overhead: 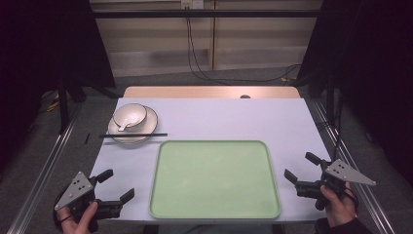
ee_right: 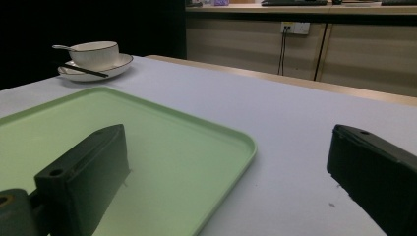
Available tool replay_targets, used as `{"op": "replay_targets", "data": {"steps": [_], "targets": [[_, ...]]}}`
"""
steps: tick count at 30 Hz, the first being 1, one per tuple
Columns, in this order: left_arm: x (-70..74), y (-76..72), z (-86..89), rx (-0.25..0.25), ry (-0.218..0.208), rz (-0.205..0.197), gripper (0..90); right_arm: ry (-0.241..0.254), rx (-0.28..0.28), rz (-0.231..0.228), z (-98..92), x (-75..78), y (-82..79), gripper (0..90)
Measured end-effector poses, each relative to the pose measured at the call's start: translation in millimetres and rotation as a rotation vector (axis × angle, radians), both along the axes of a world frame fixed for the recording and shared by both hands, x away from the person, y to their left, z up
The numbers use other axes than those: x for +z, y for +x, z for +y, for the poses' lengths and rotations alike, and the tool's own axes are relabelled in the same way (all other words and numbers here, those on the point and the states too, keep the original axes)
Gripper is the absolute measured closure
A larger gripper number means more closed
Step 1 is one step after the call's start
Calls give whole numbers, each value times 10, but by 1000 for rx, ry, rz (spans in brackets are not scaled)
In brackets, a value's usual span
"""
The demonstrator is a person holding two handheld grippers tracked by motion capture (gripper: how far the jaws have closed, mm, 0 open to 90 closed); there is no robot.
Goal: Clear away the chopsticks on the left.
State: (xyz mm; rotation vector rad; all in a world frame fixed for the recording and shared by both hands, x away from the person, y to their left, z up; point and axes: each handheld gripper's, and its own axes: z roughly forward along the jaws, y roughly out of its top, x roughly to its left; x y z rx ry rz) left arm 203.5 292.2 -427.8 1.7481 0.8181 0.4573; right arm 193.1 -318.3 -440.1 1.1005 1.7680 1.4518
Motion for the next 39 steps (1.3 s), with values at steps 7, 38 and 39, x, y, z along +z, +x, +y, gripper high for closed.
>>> {"op": "replay_targets", "data": {"steps": [7, 38, 39], "targets": [[52, 75, 70, -37, 35, 24, 16, 8, -3, 1, 3, 3, -2, 18], [286, 781, 468, -79, 138, 58, 24, -6, 12, -3, 26, -1, 6, 18], [288, 819, 478, -89, 147, 55, 25, -5, 12, -3, 25, -2, 6, 18]]}}
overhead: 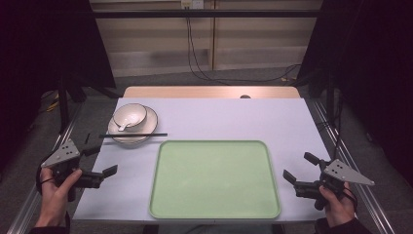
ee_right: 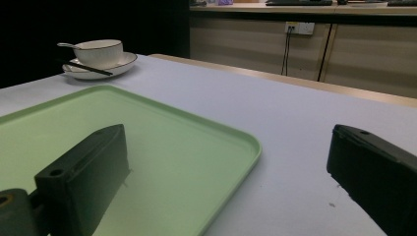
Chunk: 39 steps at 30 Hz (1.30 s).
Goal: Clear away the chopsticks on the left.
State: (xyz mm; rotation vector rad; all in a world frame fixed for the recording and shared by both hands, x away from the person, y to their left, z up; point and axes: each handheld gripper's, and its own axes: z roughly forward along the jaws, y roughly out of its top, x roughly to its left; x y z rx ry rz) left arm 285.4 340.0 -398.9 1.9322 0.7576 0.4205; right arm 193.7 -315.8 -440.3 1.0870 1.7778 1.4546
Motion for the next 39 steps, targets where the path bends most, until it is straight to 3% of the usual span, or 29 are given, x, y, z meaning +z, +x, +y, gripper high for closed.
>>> {"op": "replay_targets", "data": {"steps": [6, 8, 9, 12, 14, 21, 23, 25, 28, 30, 31, 33, 36, 38, 39], "targets": [[-16, 221, 23, 20, 1, 4, 30, 1, 1, 4, -1, -1, 2, 18], [-35, 303, 27, 15, 36, -5, 42, 3, 4, 5, -3, 0, -2, 18], [-53, 339, 19, 14, 26, 11, 42, 3, 3, 5, -3, 0, -3, 18], [-97, 466, 11, -10, 57, 51, 45, -5, 4, 5, 5, -5, 1, 19], [-115, 539, 2, -5, 43, 79, 45, -5, 7, 5, 3, -4, 1, 19], [-175, 685, -11, -10, 130, 13, 45, -6, 4, 6, -3, -5, -3, 20], [-206, 722, -15, -16, 125, 14, 49, -4, 0, 6, 0, -6, -4, 19], [-224, 757, -22, -27, 163, 6, 103, -5, 5, 6, -2, -6, -3, 19], [-263, 831, -24, -40, 182, 16, 181, -6, 4, 6, -1, -6, -3, 19], [-267, 887, -7, 4, 151, 41, 246, -9, 7, 6, -2, -6, -3, 19], [-268, 910, -1, -9, 139, 36, 288, -10, 9, 6, -3, -6, -3, 20], [-273, 954, -2, -30, 174, 37, 375, -8, 7, 3, -3, -5, -2, 19], [-305, 1015, 2, -37, 213, 42, 432, -9, 11, 6, -4, -6, -2, 20], [-333, 1057, 11, -43, 229, 50, 463, -9, 8, 4, -3, -6, -3, 19], [-363, 1076, 8, -55, 217, 52, 471, -4, 4, 7, -1, -5, -6, 20]]}}
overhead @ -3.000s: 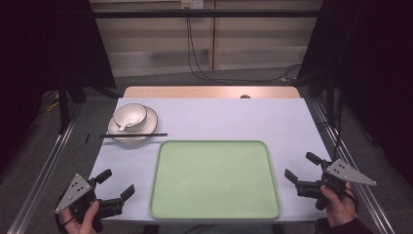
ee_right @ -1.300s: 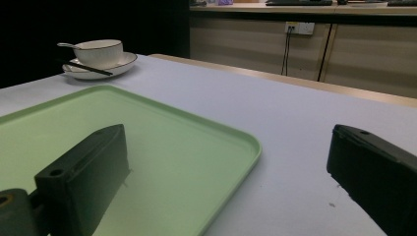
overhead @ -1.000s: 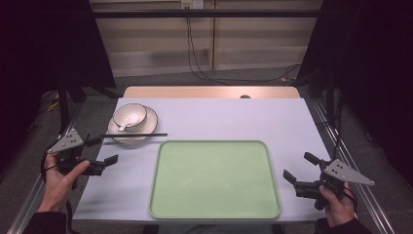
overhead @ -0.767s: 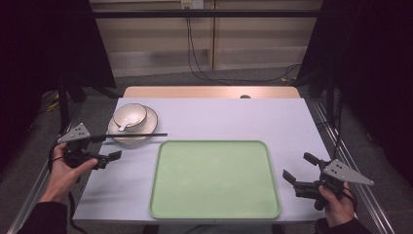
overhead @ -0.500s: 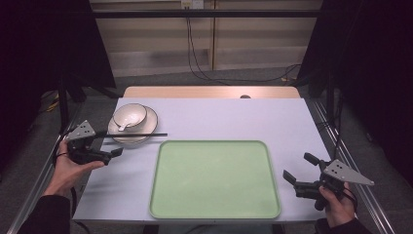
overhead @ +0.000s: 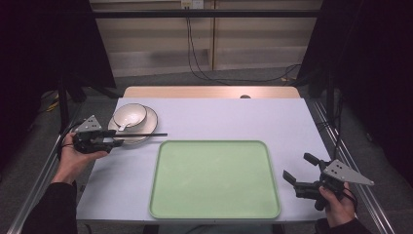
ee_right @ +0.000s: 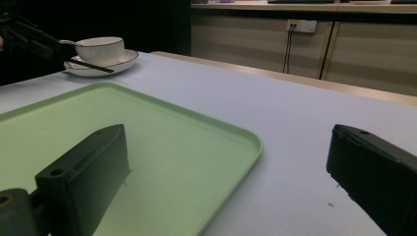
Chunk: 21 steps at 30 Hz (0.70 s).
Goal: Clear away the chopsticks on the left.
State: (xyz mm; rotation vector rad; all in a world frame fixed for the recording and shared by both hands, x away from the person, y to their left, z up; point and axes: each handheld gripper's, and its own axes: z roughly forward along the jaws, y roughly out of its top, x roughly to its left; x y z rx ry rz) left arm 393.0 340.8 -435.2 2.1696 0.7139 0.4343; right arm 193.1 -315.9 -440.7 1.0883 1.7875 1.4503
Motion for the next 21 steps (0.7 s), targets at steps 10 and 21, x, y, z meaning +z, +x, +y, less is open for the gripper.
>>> {"op": "replay_targets", "data": {"steps": [10, 21], "targets": [[-48, 162, -17, -16, 56, -16, 652, -2, 13, 8, 0, -4, 2, 25], [-114, 299, -53, -50, 110, -10, 728, 2, 15, 11, -2, -8, 1, 25]]}}
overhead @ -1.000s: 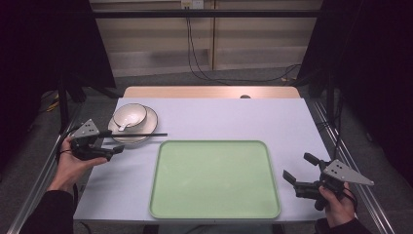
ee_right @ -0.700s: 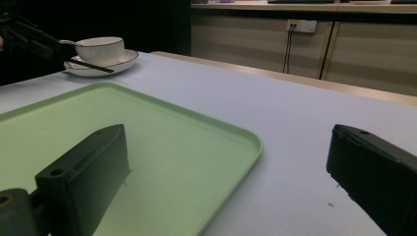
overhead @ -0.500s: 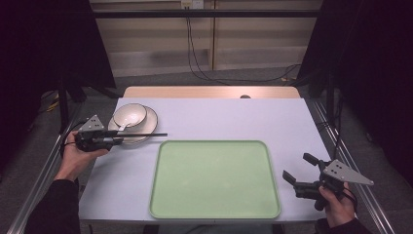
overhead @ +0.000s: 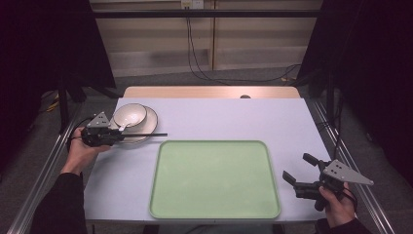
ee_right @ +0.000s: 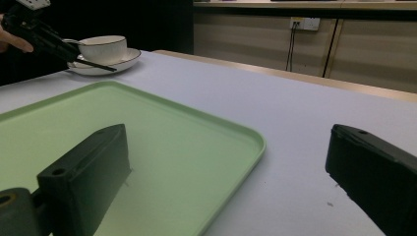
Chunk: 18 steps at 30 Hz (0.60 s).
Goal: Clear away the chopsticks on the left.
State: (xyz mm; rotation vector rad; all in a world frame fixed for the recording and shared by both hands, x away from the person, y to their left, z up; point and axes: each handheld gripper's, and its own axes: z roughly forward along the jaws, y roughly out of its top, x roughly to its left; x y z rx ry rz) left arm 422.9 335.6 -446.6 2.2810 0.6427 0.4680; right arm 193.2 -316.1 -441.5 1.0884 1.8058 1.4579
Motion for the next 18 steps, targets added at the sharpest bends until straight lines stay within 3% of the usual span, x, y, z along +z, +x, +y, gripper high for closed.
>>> {"op": "replay_targets", "data": {"steps": [9, 12, 15, 18], "targets": [[-4, -4, -46, -34, 15, -5, 726, 2, 3, -1, 1, -1, 1, 25], [-34, -2, -76, -49, 51, 8, 724, 8, 2, 6, -1, -1, 0, 25], [-62, 1, -87, -39, 23, 2, 723, 6, 3, 3, -5, -1, -1, 25], [-60, 0, -105, -57, 38, 7, 747, 8, 2, 3, -2, -2, 2, 25]]}}
